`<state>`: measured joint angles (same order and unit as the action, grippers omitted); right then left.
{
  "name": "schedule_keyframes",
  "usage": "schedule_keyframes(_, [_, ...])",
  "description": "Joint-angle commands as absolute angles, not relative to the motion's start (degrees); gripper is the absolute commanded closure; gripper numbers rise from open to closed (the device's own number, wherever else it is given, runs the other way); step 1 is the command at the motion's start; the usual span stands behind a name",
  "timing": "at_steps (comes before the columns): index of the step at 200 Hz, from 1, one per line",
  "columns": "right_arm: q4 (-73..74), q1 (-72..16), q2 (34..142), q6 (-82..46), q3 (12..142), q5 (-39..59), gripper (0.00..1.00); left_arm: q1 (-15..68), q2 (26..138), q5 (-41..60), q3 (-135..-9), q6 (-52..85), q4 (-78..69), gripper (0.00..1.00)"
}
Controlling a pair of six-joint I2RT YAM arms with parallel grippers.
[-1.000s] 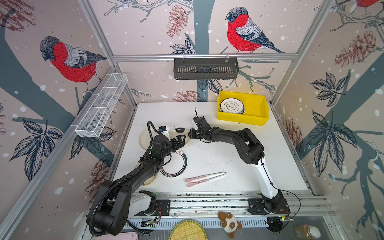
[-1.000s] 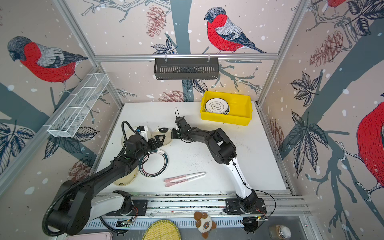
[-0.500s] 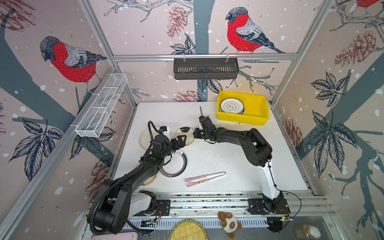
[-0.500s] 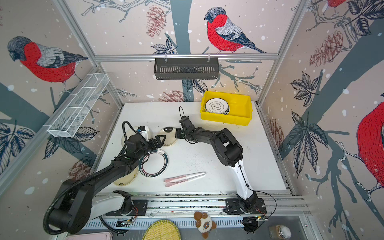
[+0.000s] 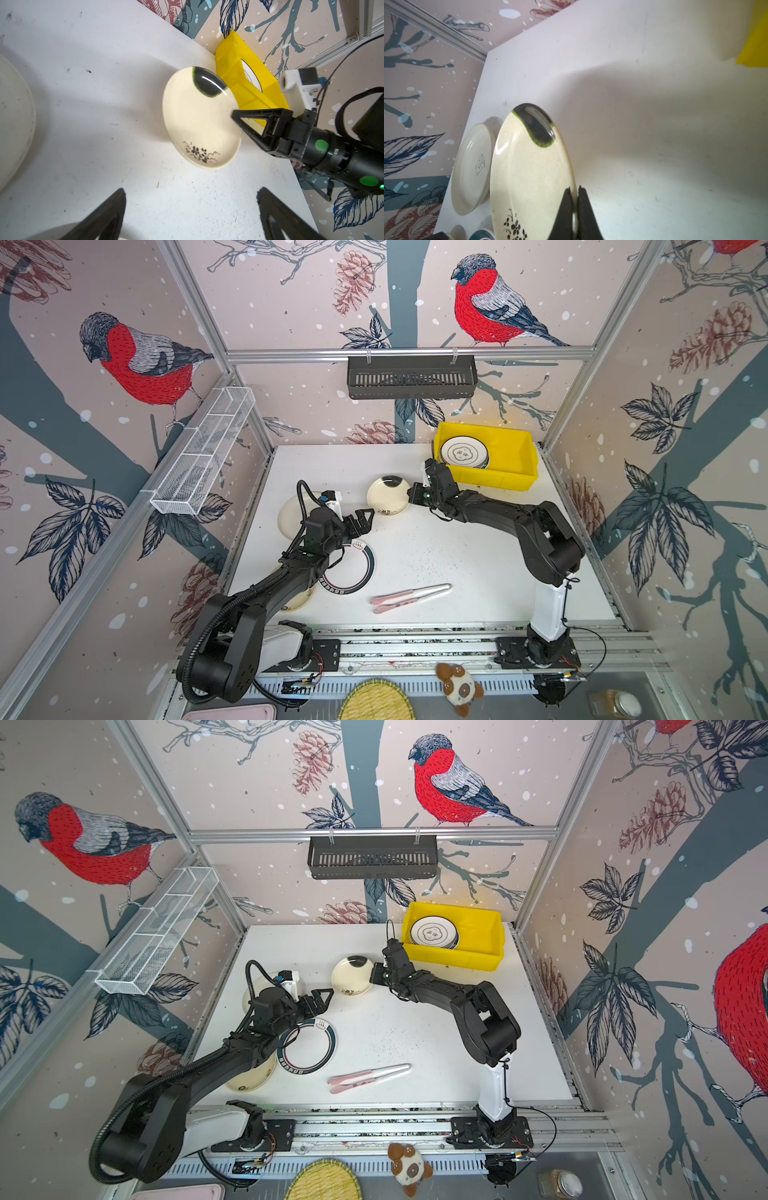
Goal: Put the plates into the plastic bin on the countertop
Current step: 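Lift the cream plate with the right gripper and carry it over the bin, then lower the cream plate into the yellow bin and open the right gripper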
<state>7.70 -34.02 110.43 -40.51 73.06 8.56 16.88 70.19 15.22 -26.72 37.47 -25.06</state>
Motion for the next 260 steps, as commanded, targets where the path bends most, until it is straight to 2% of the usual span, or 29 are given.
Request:
schedule_keyframes(1, [10.32,-32.10,106.55,-39.88,71.77,7.37,1.00,16.79,70.44,16.19,-27.42,37.32,-27.33,0.02])
schedule_keyframes(46, [9.65,-24.05,99.45,-37.84,70.52,4.37,1.00,16.87,70.49,16.17,-28.29,36.66,-26.82,0.02])
schedule_keyframes(75, [9.08,-17.68,100.15,-37.23,73.48,4.18,1.00,16.83,70.92,16.72,-29.04,36.30,-26.46,0.02])
schedule_keyframes(148, [4.83,-6.99,110.90,-37.09,84.35,2.92,1.00,16.88,70.45,17.99,-29.88,36.51,-25.37,0.02])
schedule_keyframes(188, [4.47,-5.50,119.42,-36.30,92.39,4.30,1.00,16.87,70.56,17.74,-30.99,35.88,-24.11,0.02])
schedule_keyframes(217, [-1.76,-5.09,126.73,-36.39,102.12,3.78,1.00,16.85,71.01,18.52,-31.73,36.34,-24.14,0.02])
schedule_keyframes(260, [-2.28,-5.18,129.37,-36.33,103.97,0.45,1.00,16.86,70.83,19.54,-32.55,36.29,-23.52,0.02])
